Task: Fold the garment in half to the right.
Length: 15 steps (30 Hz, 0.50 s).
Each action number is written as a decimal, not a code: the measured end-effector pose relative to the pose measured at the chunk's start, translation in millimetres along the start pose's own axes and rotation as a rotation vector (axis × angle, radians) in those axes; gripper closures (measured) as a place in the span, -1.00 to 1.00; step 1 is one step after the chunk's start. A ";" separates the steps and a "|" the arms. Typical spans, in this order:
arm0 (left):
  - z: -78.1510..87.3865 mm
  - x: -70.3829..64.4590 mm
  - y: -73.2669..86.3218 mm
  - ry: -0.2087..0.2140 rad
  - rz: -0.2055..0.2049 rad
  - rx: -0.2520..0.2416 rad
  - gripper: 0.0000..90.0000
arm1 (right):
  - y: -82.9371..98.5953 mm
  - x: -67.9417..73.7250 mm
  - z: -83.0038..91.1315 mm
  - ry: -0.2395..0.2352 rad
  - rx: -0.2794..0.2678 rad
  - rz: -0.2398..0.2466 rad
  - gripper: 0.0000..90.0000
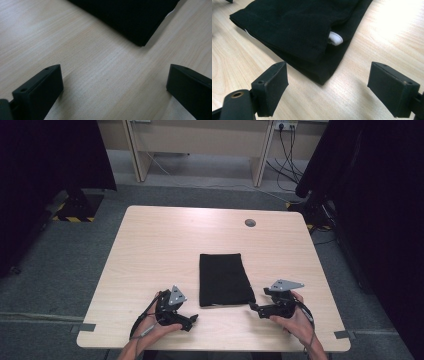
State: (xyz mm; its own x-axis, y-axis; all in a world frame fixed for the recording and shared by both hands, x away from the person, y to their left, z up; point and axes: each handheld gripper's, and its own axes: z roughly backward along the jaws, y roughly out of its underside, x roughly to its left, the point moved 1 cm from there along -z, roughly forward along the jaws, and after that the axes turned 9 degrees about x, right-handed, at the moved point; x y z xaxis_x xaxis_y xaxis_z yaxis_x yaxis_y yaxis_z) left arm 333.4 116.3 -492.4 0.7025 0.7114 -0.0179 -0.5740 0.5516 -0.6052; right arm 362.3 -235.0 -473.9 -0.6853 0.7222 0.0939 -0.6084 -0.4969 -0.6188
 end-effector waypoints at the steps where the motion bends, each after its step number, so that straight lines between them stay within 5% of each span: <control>1: 0.0 0.0 0.0 0.000 0.000 0.000 -1.00 | 0.6 0.2 0.7 0.002 -0.001 -0.001 -0.63; 15: 0.0 0.0 0.0 0.000 0.000 0.000 -1.00 | 15.0 -0.8 6.3 0.018 0.019 -0.012 -0.63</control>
State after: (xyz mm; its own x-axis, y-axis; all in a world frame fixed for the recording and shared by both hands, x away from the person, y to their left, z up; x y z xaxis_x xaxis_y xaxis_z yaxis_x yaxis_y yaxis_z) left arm 333.4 116.2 -492.4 0.7024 0.7116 -0.0180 -0.5741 0.5514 -0.6053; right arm 351.2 -246.0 -478.3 -0.6709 0.7364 0.0868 -0.6240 -0.4975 -0.6026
